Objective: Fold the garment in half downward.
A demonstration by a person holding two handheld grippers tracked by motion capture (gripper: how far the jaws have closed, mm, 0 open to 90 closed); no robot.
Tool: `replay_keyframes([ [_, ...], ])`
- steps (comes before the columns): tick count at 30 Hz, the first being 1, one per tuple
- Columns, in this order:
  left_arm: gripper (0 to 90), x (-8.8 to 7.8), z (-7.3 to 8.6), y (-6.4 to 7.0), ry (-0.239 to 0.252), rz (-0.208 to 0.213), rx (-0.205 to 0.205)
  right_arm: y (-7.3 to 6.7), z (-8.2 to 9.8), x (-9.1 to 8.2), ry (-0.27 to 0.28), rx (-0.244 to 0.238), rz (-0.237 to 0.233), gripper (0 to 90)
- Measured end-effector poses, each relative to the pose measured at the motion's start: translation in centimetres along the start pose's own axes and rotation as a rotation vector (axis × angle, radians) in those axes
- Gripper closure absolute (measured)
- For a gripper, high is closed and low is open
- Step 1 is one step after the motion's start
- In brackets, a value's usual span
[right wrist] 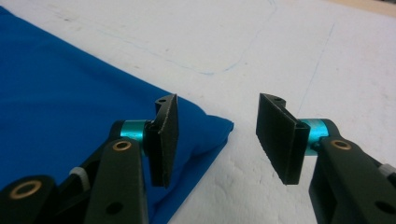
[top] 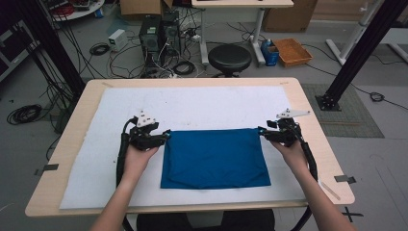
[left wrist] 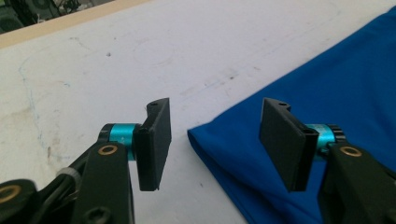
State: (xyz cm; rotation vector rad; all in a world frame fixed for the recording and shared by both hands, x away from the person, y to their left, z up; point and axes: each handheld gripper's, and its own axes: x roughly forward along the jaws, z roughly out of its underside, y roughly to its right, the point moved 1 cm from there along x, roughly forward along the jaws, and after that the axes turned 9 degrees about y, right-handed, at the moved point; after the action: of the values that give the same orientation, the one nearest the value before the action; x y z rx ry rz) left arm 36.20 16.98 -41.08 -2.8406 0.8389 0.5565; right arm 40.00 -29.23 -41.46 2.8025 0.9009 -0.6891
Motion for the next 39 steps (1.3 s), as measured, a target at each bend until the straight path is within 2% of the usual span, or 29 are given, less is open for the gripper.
replay_keyframes([
  [5, 37.7, -2.6, 1.1, 1.3, 0.029, 0.027, -0.002, -0.1, 1.0, -1.9, 0.028, -0.009, -0.005, 46.4],
  [7, 36.3, -3.5, 1.6, 1.7, 0.042, 0.037, -0.009, 0.0, 1.3, -2.5, 0.037, -0.004, 0.005, 46.0],
  [10, 36.3, -4.2, 2.3, 2.0, 0.045, 0.035, 0.001, 0.4, 1.6, -3.0, 0.05, 0.01, 0.01, 45.3],
  [16, 36.3, -4.3, 2.5, 1.8, 0.045, 0.033, -0.014, 0.7, 1.6, -3.1, 0.059, 0.02, 0.02, 44.6],
  [27, 36.3, -4.5, 2.8, 1.9, 0.036, 0.034, 0.002, 0.6, 1.7, -2.8, 0.051, 0.018, 0.019, 44.3],
  [39, 36.3, -4.4, 3.0, 1.9, 0.026, 0.03, -0.01, 0.5, 1.8, -2.8, 0.05, 0.018, 0.018, 44.3],
])
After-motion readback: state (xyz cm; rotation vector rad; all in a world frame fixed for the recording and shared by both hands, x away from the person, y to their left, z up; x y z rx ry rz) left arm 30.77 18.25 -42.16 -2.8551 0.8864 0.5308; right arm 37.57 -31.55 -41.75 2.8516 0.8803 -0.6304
